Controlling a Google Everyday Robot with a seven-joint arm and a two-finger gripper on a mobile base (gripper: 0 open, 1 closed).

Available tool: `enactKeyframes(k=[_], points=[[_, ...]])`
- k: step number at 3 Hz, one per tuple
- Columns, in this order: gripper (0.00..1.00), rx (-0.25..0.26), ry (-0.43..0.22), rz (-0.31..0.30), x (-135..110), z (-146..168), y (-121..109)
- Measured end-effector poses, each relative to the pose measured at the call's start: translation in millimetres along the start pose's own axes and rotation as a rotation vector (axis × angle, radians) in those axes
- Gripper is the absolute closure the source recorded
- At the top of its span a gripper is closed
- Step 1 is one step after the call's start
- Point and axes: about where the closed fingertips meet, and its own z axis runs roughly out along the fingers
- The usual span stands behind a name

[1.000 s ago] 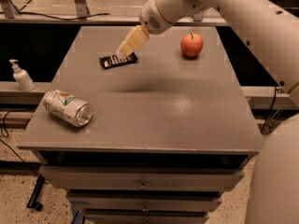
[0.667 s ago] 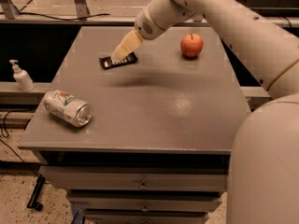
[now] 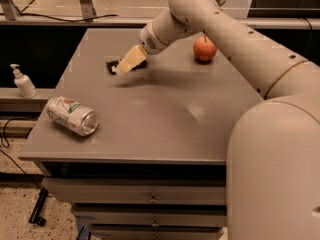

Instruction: Pick rxbar chocolate

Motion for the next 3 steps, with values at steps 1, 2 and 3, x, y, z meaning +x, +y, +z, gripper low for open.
enactKeyframes(k=[1, 2, 3], points=[[0.17, -0.028, 0.006, -0.037, -3.2, 16.9, 4.1], [0.41, -0.043, 0.007, -0.053, -4.0, 23.9, 8.3], [0.64, -0.049, 0.016, -0.042, 4.5, 25.5, 11.2]])
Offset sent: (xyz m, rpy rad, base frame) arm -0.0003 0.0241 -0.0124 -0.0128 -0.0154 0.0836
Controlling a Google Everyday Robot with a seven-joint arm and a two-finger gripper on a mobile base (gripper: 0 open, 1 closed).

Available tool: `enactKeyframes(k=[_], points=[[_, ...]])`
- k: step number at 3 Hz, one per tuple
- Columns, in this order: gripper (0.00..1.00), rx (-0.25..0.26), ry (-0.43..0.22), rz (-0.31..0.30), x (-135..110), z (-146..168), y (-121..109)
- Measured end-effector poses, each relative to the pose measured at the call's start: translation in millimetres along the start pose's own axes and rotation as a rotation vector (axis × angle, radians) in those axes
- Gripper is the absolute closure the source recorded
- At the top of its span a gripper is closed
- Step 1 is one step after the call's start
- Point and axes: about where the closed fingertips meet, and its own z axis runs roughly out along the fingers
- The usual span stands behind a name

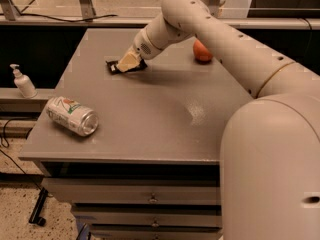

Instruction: Pick rxbar chocolate

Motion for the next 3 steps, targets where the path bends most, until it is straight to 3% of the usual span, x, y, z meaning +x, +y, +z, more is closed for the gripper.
enactKeyframes(k=[1, 2, 3], points=[[0.88, 0.000, 0.012, 0.015, 10, -2, 2], [1.00, 0.003, 0.007, 0.013, 8, -6, 2], [1.00, 0.018, -0.056, -0.021, -20, -33, 0]])
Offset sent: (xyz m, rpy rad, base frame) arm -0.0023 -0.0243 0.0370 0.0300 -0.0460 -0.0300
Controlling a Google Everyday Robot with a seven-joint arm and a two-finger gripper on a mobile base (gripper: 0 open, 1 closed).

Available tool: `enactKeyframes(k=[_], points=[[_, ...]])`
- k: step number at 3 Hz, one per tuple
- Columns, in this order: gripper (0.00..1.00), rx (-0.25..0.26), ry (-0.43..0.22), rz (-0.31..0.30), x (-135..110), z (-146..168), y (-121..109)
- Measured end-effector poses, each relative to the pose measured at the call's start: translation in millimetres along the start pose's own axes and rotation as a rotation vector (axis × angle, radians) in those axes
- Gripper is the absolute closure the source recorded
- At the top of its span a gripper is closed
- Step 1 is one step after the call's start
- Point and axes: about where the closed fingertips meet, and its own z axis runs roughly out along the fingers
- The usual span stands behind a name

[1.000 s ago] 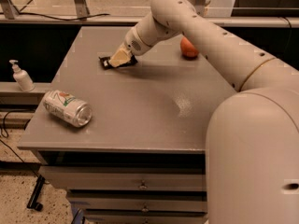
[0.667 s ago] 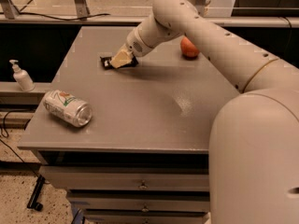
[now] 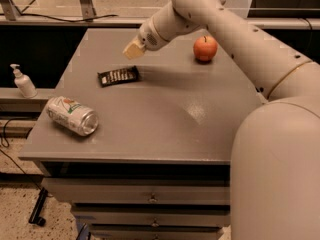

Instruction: Pick rxbar chocolate

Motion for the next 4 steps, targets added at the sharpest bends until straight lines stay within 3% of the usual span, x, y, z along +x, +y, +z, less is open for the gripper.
enactKeyframes(k=[2, 3, 4], points=[[1.00, 0.011, -0.153, -0.119, -78, -50, 11], [0.83, -0.009, -0.128, -0.139, -79, -50, 19], [0.59, -0.050, -0.073, -0.118, -58, -37, 30]])
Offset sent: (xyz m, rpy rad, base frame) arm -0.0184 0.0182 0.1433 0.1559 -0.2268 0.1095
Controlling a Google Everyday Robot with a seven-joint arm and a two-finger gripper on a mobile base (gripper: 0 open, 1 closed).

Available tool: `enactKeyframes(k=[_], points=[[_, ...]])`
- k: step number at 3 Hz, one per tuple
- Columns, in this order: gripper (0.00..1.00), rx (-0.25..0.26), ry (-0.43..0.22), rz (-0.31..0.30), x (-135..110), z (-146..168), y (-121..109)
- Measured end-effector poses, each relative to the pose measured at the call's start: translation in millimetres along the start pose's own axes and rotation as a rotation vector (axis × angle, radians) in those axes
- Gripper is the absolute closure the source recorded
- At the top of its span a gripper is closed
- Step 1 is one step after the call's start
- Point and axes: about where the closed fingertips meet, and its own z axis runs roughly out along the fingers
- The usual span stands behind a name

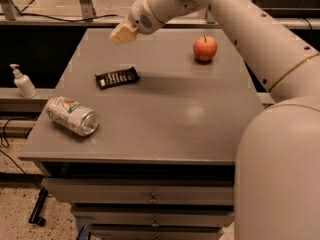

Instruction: Pick rxbar chocolate

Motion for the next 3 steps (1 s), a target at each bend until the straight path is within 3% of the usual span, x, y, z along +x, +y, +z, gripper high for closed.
enactKeyframes(k=[2, 3], points=[[0.12, -0.051, 0.093, 0.025, 37, 21, 18], [0.00, -0.082, 0.126, 0.010, 42, 33, 25]])
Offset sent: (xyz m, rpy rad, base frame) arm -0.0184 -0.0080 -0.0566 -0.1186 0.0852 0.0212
